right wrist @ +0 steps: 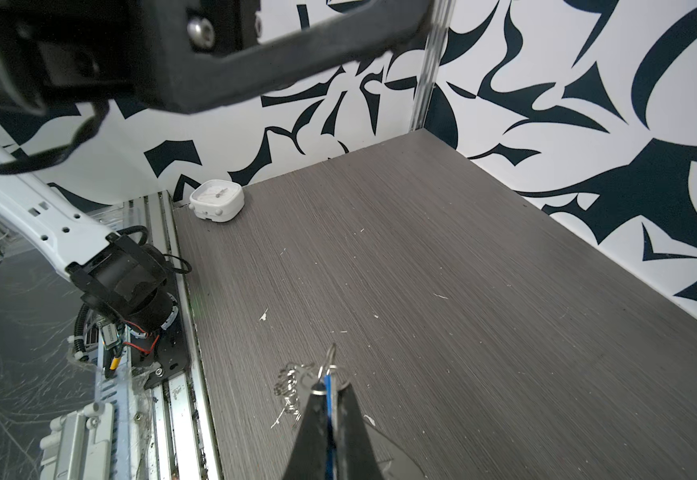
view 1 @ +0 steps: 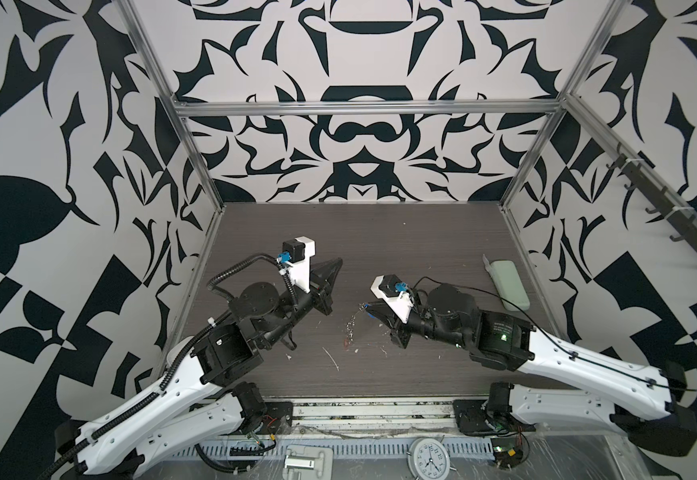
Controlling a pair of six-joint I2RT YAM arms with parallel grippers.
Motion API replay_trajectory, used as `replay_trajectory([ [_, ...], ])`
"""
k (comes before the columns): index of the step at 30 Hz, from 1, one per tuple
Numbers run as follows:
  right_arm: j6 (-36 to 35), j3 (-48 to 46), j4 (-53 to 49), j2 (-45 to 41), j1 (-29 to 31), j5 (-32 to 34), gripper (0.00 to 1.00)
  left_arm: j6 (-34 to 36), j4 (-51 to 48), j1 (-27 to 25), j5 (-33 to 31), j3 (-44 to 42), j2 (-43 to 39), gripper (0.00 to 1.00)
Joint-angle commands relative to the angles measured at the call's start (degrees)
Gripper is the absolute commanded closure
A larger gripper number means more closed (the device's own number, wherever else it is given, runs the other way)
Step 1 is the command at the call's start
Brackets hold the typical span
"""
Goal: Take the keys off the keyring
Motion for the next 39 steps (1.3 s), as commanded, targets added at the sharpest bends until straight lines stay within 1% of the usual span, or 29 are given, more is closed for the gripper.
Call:
replay_trajectory([
  [1,-2.32,3.18,0.73,-0.84,-2.52,-6.01,1.0,-0.79,2.02,0.05,4.64,-1.99,-1.34,0.82],
  [3,-1.97,3.28,1.37,-1.04,-4.94,-10.72,1.0,-0.74,1.72,0.06,7.03,-2.62,-1.56,0.7],
  [5,-1.72,3.27,2.04,-1.42,-8.18,-15.6,1.0,-1.07,1.08,0.04,8.04,-3.11,-1.69,0.64],
  [8,-1.42,3.28,3.73,-1.87,-13.33,-25.58,1.0,-0.71,0.95,0.01,9.48,-4.32,-2.42,0.58],
  [10,-1.25,3.67,4.52,-1.79,-15.77,-30.41,1.0,-0.22,0.92,0.0,9.86,-5.2,-2.94,0.54],
  [14,-1.39,5.09,5.9,-1.11,-17.98,-36.02,1.0,-1.54,-1.06,0.0,7.76,-5.96,-2.45,0.53],
  [16,-1.61,5.61,6.82,-0.66,-18.77,-37.99,1.0,-2.01,-1.07,0.02,8.07,-6.66,-2.11,0.53],
  [21,-0.35,7.46,9.36,1.72,-20.95,-43.35,1.0,-3.09,-1.33,0.01,11.24,-6.98,0.94,0.54],
  [25,0.0,8.61,10.24,3.11,-21.76,-45.4,1.0,-4.1,-1.89,0.0,14.27,-6.21,3.83,0.59],
  [31,0.98,9.18,11.93,4.25,-24.64,-48.29,1.0,-4.52,1.78,0.0,20.46,-8.15,2.16,0.55],
  [39,3.1,9.52,14.73,6.4,-26.9,-53.39,1.0,-4.96,2.7,0.0,24.5,-8.4,3.22,0.52],
])
